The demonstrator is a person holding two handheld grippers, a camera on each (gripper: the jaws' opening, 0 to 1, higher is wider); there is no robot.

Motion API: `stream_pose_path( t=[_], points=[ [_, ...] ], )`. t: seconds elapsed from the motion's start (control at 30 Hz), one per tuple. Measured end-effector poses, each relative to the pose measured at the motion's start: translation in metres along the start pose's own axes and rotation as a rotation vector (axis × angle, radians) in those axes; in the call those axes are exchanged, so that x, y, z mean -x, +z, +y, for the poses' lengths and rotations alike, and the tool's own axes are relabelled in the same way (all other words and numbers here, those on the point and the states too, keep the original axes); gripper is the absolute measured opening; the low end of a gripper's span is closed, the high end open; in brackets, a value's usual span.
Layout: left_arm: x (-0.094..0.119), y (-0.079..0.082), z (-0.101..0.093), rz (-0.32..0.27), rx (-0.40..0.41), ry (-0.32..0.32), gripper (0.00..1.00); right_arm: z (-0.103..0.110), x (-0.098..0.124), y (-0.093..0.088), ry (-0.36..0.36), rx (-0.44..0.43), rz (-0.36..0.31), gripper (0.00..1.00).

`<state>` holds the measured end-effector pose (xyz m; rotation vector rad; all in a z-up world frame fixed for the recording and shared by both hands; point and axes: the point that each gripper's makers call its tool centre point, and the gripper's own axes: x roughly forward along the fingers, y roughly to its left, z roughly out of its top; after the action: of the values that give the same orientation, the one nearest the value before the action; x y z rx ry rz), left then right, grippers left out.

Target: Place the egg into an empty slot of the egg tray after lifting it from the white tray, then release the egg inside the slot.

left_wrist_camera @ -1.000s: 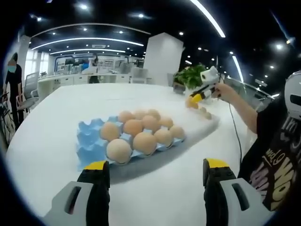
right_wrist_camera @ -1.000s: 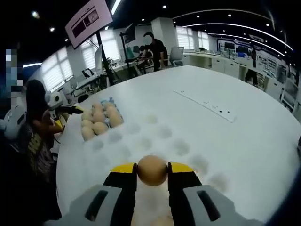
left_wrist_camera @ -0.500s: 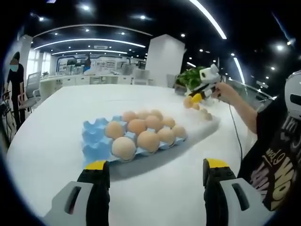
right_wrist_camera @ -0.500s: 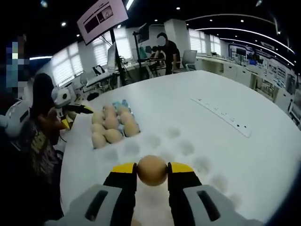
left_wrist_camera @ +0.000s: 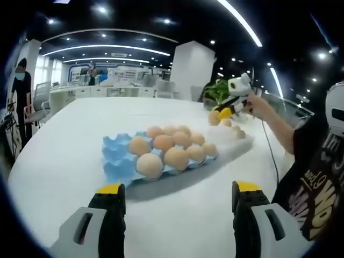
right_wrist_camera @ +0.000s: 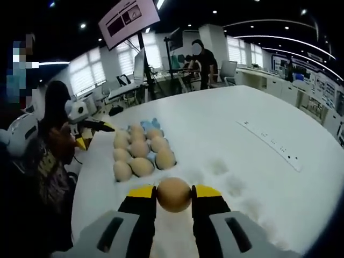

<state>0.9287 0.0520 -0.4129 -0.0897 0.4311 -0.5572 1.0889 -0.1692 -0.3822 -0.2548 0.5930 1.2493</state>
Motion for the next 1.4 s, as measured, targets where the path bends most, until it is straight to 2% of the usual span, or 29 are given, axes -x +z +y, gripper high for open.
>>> stream_pose_path(
  t=[0.73,1.4],
  points=[
    [0.007,-0.005,0.011,-0.009,0.020,0.015,0.82,0.028,-0.036,0.023,0.074,0.060,-0.005,0.26],
    [0.008,-0.005,0.013,-0.014,0.023,0.016,0.82,0.050,-0.067,0.045,0.149,0.108,-0.023,0.26]
  ],
)
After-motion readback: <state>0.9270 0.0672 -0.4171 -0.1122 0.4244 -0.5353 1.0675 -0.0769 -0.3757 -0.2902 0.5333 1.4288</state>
